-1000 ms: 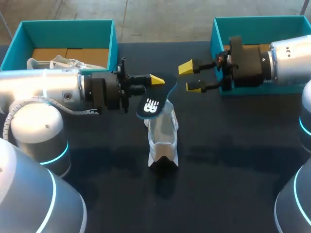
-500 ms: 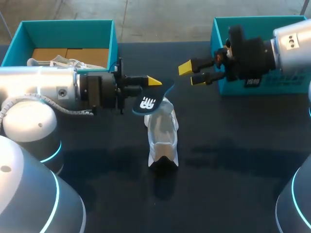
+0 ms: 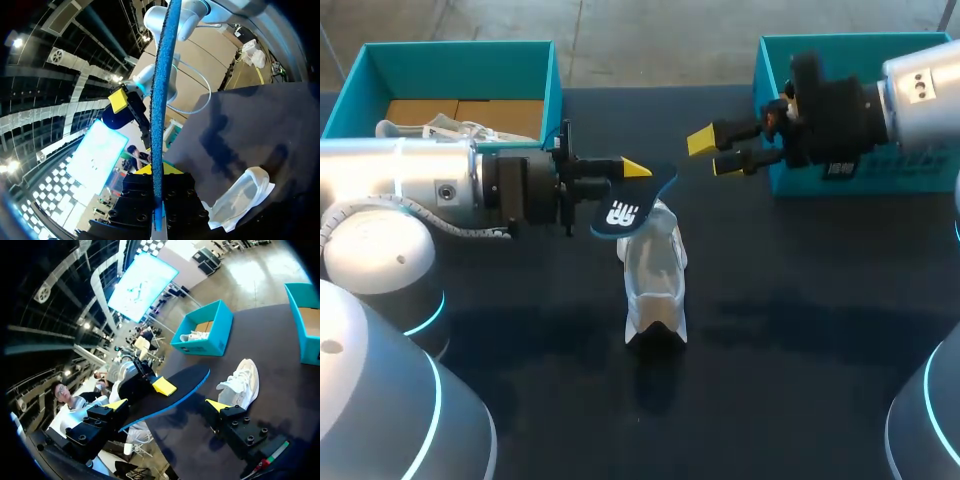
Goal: Take the shoe out of the shoebox, open the shoe tongue, remove and reinsert the insole, then place the shoe into the shoebox
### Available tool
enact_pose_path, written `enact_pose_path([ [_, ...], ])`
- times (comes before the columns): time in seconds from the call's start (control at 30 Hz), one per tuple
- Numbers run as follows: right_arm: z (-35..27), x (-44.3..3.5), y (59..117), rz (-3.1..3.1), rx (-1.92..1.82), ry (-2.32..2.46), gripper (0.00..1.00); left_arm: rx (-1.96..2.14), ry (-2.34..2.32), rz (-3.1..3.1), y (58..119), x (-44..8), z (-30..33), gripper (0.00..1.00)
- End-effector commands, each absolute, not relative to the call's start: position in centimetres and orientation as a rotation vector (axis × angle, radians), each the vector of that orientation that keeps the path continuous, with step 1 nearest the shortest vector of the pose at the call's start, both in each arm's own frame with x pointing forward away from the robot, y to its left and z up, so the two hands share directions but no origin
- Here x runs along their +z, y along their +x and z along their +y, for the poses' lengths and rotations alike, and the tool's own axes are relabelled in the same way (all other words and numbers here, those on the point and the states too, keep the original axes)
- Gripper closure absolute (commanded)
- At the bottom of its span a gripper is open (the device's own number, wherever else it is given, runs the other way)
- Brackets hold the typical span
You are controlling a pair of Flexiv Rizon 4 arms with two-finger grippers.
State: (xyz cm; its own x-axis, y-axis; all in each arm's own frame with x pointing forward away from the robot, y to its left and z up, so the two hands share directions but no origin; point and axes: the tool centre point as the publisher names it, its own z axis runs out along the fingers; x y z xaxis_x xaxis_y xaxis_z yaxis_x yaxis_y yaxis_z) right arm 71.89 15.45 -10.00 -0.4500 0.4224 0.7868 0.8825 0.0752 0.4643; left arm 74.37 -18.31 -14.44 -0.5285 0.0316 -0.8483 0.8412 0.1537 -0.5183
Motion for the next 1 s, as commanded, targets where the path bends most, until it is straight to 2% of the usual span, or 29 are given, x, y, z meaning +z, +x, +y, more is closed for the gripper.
enact_pose_path([
  [0.03,15.6,-10.0,71.8,-1.91,-1.349,-1.295,0.0,-1.448,0.842,1.729,74.3,-14.4,-18.4,1.0],
  [0.5,15.6,-10.0,71.8,-1.91,-1.349,-1.295,0.0,-1.448,0.842,1.729,74.3,-14.4,-18.4,1.0],
  [0.7,14.5,-10.2,71.6,-2.059,-1.453,-1.249,0.0,-1.596,0.784,1.762,74.3,-12.7,-17.4,1.0],
  [1.0,13.3,-11.9,72.4,-2.345,-1.421,-1.005,0.0,-1.821,0.673,1.834,73.8,-12.1,-15.6,1.0],
])
